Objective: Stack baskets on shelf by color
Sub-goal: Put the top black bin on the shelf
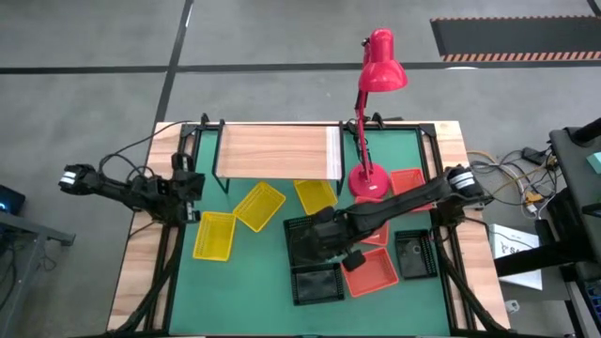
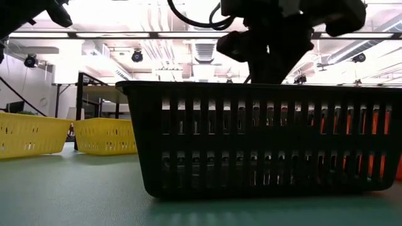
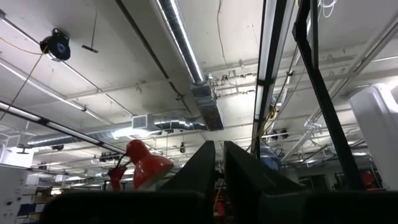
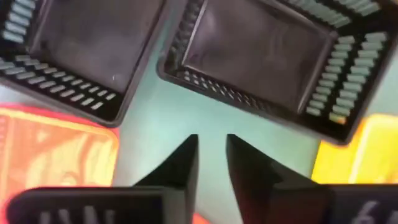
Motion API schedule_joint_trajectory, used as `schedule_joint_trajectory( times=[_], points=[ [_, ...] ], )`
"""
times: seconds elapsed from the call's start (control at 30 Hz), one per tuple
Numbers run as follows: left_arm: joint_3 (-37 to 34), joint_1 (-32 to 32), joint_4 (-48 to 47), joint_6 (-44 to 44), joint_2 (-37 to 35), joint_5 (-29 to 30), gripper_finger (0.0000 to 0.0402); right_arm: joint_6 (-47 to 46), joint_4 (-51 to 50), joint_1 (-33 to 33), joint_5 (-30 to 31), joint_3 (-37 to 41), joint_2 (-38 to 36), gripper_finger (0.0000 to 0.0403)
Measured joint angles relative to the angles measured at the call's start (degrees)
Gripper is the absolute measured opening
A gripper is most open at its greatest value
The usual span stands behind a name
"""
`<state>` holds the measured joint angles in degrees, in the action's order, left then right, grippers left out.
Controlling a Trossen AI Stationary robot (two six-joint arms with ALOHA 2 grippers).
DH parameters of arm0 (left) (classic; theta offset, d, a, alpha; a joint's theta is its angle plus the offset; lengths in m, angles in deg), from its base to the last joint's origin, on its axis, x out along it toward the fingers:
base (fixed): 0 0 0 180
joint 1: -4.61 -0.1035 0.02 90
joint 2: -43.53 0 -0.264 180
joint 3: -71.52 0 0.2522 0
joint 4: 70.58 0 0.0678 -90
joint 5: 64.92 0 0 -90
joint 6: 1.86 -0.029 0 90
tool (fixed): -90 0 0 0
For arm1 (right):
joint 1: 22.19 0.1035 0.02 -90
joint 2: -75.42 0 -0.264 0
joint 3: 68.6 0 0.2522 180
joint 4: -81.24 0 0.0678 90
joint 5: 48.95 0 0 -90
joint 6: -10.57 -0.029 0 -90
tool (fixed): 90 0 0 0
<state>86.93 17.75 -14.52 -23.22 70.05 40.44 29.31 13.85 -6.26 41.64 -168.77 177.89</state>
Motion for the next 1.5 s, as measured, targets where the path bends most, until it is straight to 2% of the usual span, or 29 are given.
schedule_joint_trajectory(
  times=[0.1, 0.2, 0.33, 0.57, 0.93, 1.1, 1.37, 1.5],
  points=[
    [0.0, 0.01, 0.05, 0.0, -0.07, 0.0, 0.0017, 7.19, -0.62, 0.29, 2.46, -0.48, 1.03, 0.0125],
    [0.0, -0.01, 0.05, -0.02, -0.06, 0.0, 0.0017, 16.74, -0.3, 1.07, 7.4, -0.53, 1.25, 0.0159],
    [0.0, 0.0, 0.04, -0.04, -0.09, -0.02, 0.0017, 27.21, 1.17, 2.18, 9.43, -0.53, 1.25, 0.0181],
    [0.02, -0.01, 0.05, -0.07, -0.13, -0.02, 0.0017, 31.46, 4.71, 2.03, 9.51, -0.53, 1.74, 0.0173],
    [0.02, 0.01, 0.04, -0.04, -0.1, -0.04, 0.0017, 35.66, 6.55, 1.84, 6.62, -0.44, 6.89, 0.0162],
    [0.02, 0.01, 0.15, -0.05, -0.07, -0.04, 0.0017, 40.22, 8.14, 1.78, 6.42, -0.44, 7.98, 0.013],
    [0.02, -0.01, 0.14, -0.04, -0.09, -0.05, 0.0017, 42.17, 8.98, 1.17, 2.52, -0.51, 7.74, 0.0019],
    [0.02, 0.01, 0.16, -0.04, -0.07, -0.06, 0.0017, 44.04, 8.94, 1.17, 2.42, -0.91, 6.17, 0.0012]
  ],
)
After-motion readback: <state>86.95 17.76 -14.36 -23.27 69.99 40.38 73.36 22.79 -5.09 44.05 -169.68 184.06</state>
